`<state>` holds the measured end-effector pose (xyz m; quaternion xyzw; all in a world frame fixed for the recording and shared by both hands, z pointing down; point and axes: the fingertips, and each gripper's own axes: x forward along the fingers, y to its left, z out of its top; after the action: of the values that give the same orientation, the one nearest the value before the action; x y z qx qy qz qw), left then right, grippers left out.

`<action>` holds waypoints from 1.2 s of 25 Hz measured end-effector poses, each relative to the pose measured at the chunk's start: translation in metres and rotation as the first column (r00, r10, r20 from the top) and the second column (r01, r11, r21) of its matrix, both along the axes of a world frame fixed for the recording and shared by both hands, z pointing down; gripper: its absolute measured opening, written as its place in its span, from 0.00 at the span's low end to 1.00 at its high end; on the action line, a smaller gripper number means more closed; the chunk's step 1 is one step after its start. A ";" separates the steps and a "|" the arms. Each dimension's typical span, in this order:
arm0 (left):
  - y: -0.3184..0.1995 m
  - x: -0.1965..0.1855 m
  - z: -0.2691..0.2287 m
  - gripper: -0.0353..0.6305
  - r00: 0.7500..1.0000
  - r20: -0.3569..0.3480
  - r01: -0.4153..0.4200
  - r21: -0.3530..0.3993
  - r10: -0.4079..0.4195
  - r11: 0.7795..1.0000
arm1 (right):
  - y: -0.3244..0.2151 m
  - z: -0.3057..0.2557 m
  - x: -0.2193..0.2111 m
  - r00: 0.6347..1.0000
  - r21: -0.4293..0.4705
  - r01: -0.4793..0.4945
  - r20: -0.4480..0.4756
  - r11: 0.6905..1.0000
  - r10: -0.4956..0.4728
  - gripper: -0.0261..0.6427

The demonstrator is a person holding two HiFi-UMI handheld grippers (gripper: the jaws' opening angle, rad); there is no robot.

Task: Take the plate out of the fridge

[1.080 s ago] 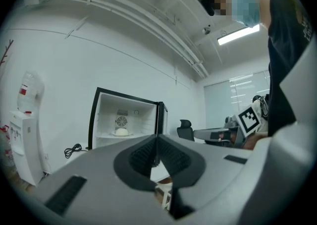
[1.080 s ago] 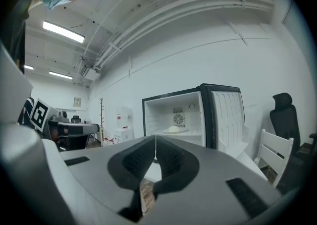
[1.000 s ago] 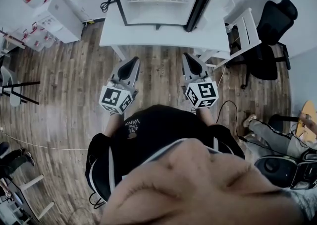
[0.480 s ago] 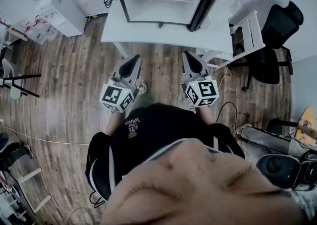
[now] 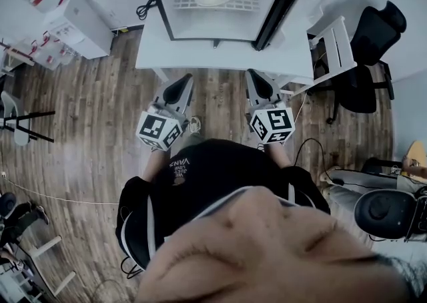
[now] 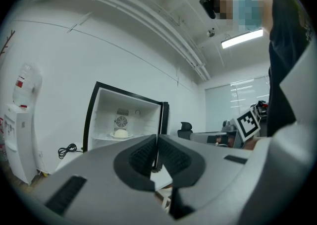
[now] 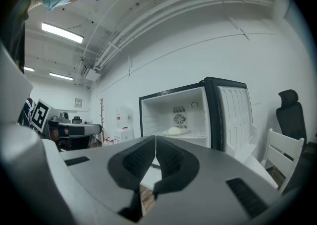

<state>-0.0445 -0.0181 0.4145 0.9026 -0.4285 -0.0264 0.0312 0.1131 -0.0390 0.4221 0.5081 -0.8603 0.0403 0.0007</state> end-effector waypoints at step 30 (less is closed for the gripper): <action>-0.153 -0.030 -0.001 0.09 0.985 -0.009 -0.170 -0.024 0.170 0.985 | -0.134 -0.007 -0.042 0.991 -0.008 -0.134 -0.024 0.991 0.134 0.06</action>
<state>-0.0745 -0.1711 0.4134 0.9354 -0.3499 -0.0216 0.0458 0.0715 -0.1729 0.4155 0.5652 -0.8240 0.0385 0.0108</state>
